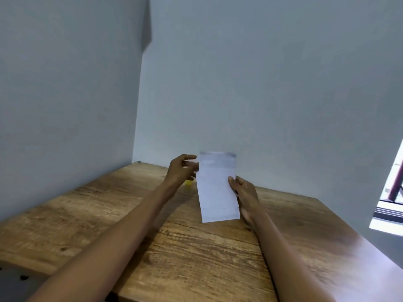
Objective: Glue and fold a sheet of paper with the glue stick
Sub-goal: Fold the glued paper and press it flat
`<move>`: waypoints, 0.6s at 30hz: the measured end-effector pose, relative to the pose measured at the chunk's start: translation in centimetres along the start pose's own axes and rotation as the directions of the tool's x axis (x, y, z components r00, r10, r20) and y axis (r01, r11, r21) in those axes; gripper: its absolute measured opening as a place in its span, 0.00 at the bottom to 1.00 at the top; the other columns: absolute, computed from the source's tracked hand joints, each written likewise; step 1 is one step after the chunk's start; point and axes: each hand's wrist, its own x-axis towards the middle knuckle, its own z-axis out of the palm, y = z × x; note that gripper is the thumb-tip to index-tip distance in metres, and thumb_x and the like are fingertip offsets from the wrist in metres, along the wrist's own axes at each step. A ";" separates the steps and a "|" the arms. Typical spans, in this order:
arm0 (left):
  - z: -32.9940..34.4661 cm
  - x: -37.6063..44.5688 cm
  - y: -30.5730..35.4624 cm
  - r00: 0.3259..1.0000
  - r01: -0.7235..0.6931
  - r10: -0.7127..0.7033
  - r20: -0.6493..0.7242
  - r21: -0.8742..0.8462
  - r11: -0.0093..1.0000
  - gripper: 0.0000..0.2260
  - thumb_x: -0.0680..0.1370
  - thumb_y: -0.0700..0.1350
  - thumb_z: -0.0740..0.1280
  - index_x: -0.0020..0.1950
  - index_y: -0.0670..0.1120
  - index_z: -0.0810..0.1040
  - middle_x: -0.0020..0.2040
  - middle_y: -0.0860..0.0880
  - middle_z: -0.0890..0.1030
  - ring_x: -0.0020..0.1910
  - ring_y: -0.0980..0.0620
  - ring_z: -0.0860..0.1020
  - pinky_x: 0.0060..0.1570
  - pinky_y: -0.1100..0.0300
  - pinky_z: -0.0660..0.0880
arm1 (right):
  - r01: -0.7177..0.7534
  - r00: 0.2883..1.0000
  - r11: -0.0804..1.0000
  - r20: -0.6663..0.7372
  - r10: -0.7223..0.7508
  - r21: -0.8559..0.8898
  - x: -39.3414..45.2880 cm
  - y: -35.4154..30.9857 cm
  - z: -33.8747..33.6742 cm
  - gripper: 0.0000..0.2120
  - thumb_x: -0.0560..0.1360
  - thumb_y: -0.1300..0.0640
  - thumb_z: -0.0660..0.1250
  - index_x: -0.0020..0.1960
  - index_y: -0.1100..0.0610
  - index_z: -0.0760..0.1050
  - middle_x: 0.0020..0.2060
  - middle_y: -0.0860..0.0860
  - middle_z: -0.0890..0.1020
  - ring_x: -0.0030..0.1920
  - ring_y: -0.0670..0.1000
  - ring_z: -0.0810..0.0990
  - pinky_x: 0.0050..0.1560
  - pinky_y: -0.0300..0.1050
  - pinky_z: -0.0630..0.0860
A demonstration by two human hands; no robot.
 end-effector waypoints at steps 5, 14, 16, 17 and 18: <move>-0.8 -0.5 -0.7 0.975 0.180 -0.182 0.125 0.026 0.983 0.09 0.74 0.47 0.70 0.50 0.44 0.82 0.44 0.47 0.84 0.26 0.57 0.79 0.26 0.65 0.74 | 0.015 0.991 0.999 -0.133 -0.020 -0.041 0.5 0.1 -0.1 0.08 0.75 0.54 0.68 0.50 0.58 0.81 0.48 0.55 0.86 0.49 0.56 0.84 0.50 0.54 0.81; -1.6 -0.8 -1.2 0.966 0.239 -0.243 0.092 0.052 0.970 0.04 0.75 0.45 0.69 0.44 0.45 0.82 0.40 0.49 0.83 0.30 0.54 0.78 0.26 0.63 0.74 | 0.070 0.956 0.997 -0.282 -0.080 -0.046 0.7 -0.1 -0.4 0.08 0.78 0.54 0.63 0.48 0.60 0.76 0.49 0.58 0.81 0.50 0.58 0.80 0.55 0.55 0.76; -2.0 -0.5 -1.5 0.969 0.234 -0.237 0.064 0.057 0.971 0.05 0.75 0.45 0.68 0.42 0.45 0.81 0.38 0.49 0.83 0.29 0.55 0.79 0.27 0.62 0.75 | 0.069 0.930 0.998 -0.362 -0.064 0.001 0.8 -0.4 -0.8 0.07 0.79 0.58 0.59 0.47 0.58 0.74 0.46 0.56 0.79 0.47 0.56 0.77 0.50 0.52 0.75; -2.1 -0.4 -1.7 0.972 0.227 -0.230 0.050 0.065 0.972 0.05 0.75 0.45 0.68 0.42 0.45 0.81 0.38 0.49 0.82 0.29 0.55 0.79 0.28 0.62 0.76 | 0.066 0.922 0.997 -0.383 -0.051 0.026 0.8 -0.5 -0.9 0.07 0.79 0.61 0.57 0.45 0.57 0.73 0.44 0.55 0.78 0.44 0.55 0.76 0.45 0.50 0.74; -2.2 -0.3 -1.9 0.975 0.218 -0.221 0.036 0.074 0.973 0.05 0.76 0.44 0.68 0.41 0.45 0.81 0.37 0.49 0.82 0.29 0.56 0.79 0.28 0.62 0.76 | 0.068 0.918 0.997 -0.392 -0.053 0.023 0.9 -0.7 -0.8 0.09 0.77 0.64 0.56 0.41 0.57 0.71 0.40 0.54 0.76 0.40 0.54 0.74 0.38 0.47 0.71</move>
